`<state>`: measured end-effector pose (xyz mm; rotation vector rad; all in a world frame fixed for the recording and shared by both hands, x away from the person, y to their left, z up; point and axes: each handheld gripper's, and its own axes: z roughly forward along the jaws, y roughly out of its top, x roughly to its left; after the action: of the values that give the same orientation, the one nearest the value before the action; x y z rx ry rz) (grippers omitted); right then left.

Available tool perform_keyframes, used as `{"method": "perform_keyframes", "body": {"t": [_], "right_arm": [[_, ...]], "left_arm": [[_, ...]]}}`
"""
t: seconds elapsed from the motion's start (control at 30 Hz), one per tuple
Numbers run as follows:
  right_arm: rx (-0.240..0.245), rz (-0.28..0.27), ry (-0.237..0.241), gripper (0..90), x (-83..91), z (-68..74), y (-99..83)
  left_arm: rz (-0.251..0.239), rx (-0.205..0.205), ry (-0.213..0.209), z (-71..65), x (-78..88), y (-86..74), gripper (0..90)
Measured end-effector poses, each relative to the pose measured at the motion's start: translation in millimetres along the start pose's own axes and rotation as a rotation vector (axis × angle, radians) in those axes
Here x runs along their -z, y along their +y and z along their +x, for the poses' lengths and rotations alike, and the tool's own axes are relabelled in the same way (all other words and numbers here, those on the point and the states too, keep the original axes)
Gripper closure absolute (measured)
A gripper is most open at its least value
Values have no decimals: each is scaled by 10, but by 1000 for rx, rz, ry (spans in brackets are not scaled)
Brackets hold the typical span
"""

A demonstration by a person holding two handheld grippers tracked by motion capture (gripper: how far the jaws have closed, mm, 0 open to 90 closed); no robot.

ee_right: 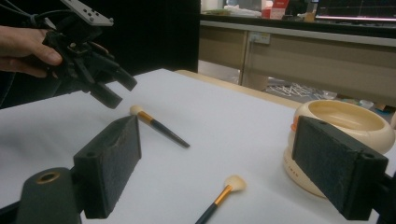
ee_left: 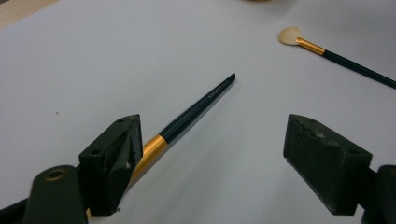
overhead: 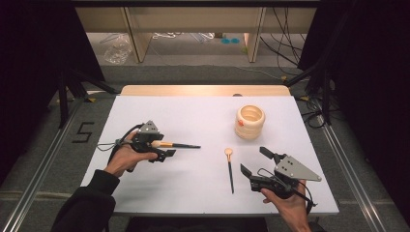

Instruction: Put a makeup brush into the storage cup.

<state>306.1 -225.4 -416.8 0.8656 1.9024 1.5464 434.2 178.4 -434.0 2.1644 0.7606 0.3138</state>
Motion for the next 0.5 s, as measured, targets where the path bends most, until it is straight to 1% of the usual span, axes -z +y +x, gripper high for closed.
{"method": "perform_keyframes", "body": {"t": [0.03, 0.07, 0.1, 0.13, 0.2, 0.27, 0.3, 0.33, 0.37, 0.4, 0.43, 0.47, 0.5], "right_arm": [[0, 0, 0, 166, 0, 0, 0], [0, 0, 0, 166, 0, 0, 1], [0, 0, 1, 167, 0, 0, 0], [0, 0, 1, 167, 0, 0, 0], [-7, -3, 11, 167, -7, -1, -5], [-8, -3, 11, 168, -7, -1, -4], [-7, -3, 11, 168, -7, -1, -5], [-7, -2, 11, 168, -6, -1, -6], [-6, -3, 13, 168, -7, -1, -6], [0, 4, 4, 169, -4, -2, -3], [0, 4, 4, 169, -4, -2, -3], [2, 5, 4, 169, -4, -3, -5], [2, 5, 4, 169, -4, -3, -5]], "left_arm": [[3, -7, 1, -19, -4, 38, 196], [16, -28, -2, -30, -4, 61, 196], [24, -40, -5, -39, -11, 80, 197], [24, -40, -5, -39, -11, 80, 197], [45, -50, -15, -30, -55, 124, 201], [43, -56, -15, -17, -73, 137, 211], [52, -66, -17, 0, -89, 147, 223], [72, -63, -24, 8, -110, 159, 223], [78, -65, -31, 23, -128, 165, 223], [96, -68, -38, 53, -158, 178, 223], [96, -68, -38, 53, -158, 178, 224], [114, -70, -44, 72, -180, 183, 225], [119, -73, -35, 79, -188, 188, 225]]}}
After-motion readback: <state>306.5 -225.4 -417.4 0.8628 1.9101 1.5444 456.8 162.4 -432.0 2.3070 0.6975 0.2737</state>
